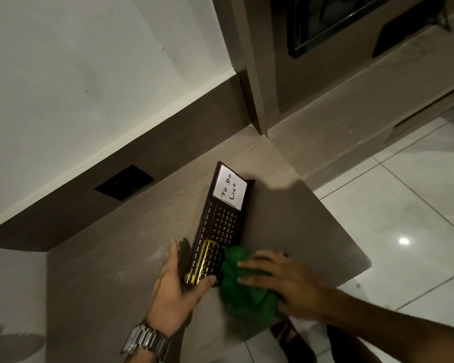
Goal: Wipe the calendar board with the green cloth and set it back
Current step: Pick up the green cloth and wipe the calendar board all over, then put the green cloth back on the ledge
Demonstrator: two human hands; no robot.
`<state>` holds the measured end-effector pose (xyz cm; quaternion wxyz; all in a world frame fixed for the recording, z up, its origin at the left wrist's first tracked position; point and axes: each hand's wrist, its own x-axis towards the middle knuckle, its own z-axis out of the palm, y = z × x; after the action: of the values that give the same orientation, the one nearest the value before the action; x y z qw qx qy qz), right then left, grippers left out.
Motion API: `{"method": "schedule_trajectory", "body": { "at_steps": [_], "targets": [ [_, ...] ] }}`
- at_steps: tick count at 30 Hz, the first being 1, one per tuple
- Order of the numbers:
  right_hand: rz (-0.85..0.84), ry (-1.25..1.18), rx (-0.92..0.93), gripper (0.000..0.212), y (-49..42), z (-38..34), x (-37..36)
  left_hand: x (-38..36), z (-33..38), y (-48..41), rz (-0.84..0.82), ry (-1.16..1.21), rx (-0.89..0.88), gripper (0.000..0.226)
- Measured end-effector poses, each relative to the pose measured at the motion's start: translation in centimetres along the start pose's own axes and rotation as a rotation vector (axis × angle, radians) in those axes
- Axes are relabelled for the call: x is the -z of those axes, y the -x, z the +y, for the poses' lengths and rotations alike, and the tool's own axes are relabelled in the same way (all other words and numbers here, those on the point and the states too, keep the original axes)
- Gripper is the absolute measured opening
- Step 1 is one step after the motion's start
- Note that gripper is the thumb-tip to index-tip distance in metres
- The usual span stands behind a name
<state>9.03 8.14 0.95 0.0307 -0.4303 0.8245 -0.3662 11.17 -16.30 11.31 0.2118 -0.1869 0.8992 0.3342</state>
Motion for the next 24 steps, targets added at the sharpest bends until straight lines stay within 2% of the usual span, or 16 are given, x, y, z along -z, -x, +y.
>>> {"method": "schedule_trajectory", "body": {
  "at_steps": [3,6,9,11,16,20,22,24],
  "targets": [
    [0.287,-0.129,-0.287,0.067,-0.1,3.2,3.3,0.3,2.1,0.0,0.225,-0.054,-0.151,0.12],
    [0.504,-0.141,-0.491,0.068,0.1,7.5,6.8,-1.2,5.2,-0.3,0.402,-0.175,-0.412,0.102],
    [0.683,-0.154,-0.637,0.062,-0.2,11.4,9.5,-4.9,7.7,-1.7,0.396,-0.274,-0.647,0.085],
    [0.747,-0.085,-0.688,0.052,-0.5,13.7,10.4,-8.0,8.9,-3.2,0.333,-0.348,-0.659,0.082],
    [0.634,-0.086,-0.766,0.045,-1.7,18.2,10.9,-14.8,8.9,-7.4,0.094,-0.554,-0.616,0.084],
    [0.538,0.116,-0.743,0.056,-3.4,20.9,10.3,-17.3,7.3,-10.3,0.006,-0.645,-0.582,0.089],
    [0.429,0.243,-0.764,0.065,-4.4,22.2,9.9,-17.8,7.0,-11.3,0.011,-0.672,-0.591,0.091],
    [0.238,0.342,-0.78,0.076,-5.0,23.6,9.3,-18.1,7.1,-12.0,0.018,-0.704,-0.606,0.093]
  ]
}}
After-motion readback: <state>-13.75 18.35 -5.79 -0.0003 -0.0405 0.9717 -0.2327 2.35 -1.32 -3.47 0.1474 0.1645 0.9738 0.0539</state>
